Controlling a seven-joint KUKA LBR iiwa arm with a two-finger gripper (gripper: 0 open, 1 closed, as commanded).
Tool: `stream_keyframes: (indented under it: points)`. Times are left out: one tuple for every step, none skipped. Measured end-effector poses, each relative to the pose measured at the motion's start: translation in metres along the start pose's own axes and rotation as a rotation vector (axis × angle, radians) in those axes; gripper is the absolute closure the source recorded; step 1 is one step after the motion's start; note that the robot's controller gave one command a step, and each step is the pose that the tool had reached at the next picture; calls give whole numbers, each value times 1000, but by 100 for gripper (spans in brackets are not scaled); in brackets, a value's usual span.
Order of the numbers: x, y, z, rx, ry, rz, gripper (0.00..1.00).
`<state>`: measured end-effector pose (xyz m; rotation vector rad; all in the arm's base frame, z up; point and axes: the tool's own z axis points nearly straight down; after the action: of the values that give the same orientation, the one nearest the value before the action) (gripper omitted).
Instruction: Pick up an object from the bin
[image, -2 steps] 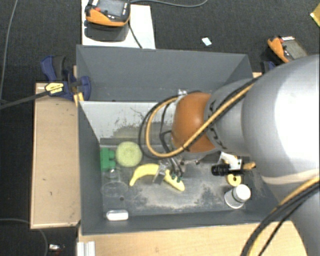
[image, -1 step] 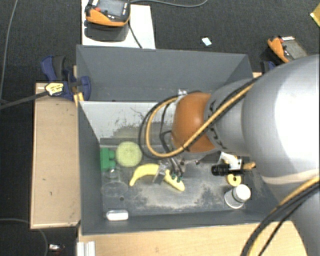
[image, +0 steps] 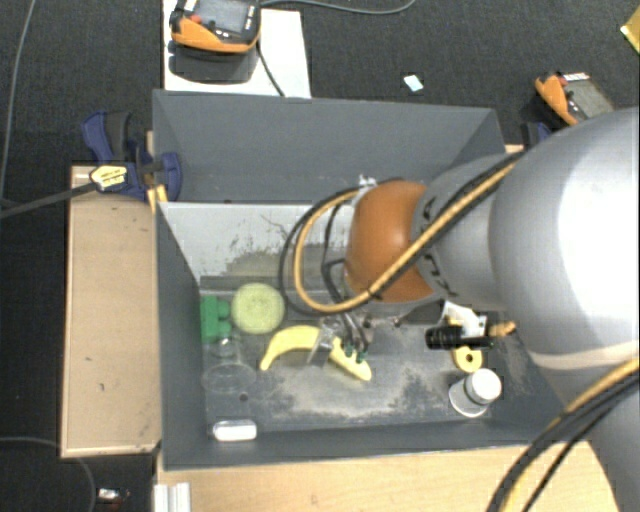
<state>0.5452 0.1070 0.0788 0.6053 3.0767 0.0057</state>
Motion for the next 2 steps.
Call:
stream_keyframes:
  points:
    - [1, -1, -34, 3, 5, -3, 100]
    - [-1, 0, -63, -1, -1, -6, 100]
